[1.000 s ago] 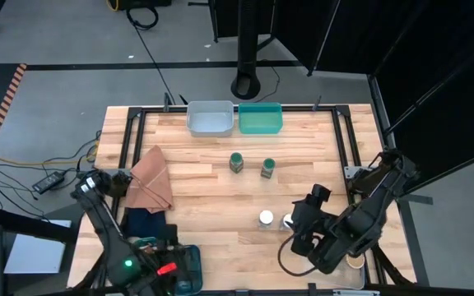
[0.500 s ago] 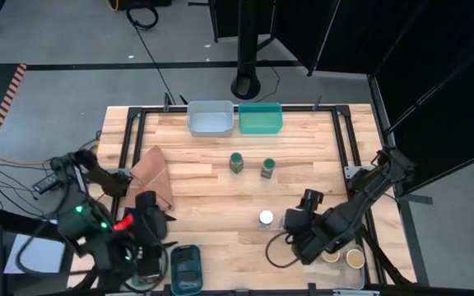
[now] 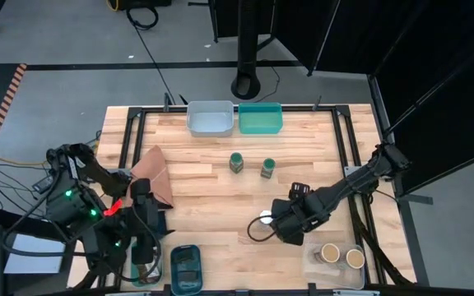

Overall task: Sort spices by type
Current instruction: Put the right white spice bottle into the gray bin

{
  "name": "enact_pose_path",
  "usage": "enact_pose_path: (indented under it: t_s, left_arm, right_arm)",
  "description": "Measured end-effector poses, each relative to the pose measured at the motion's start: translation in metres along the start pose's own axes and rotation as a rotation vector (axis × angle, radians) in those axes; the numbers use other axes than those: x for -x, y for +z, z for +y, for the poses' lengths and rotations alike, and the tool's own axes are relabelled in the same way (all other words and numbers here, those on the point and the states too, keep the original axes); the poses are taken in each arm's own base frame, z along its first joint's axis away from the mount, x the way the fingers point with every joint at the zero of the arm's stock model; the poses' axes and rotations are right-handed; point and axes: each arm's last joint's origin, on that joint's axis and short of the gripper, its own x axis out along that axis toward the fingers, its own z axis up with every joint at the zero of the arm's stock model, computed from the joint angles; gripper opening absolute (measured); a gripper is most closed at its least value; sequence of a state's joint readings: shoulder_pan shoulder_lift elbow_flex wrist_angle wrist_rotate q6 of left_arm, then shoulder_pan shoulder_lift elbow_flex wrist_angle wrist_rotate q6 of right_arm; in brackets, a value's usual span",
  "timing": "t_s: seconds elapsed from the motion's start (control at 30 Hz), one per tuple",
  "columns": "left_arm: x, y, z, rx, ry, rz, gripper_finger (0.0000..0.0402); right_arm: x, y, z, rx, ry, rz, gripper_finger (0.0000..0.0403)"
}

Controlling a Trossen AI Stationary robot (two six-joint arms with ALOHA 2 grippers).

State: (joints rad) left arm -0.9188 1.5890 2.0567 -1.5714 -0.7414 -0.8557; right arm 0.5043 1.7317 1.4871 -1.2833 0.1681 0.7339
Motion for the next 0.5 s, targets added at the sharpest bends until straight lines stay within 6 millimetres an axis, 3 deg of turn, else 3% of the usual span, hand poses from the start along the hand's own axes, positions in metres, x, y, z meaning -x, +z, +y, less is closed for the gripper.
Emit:
enact_pose_path:
  t_s: [0.5]
  left_arm:
    - [0.001, 0.000, 0.002, -0.061, -0.003, -0.003, 0.0269]
  right_arm:
    - [-0.032, -0.003, -0.001, 0.003, 0.033, 0.025, 0.0350]
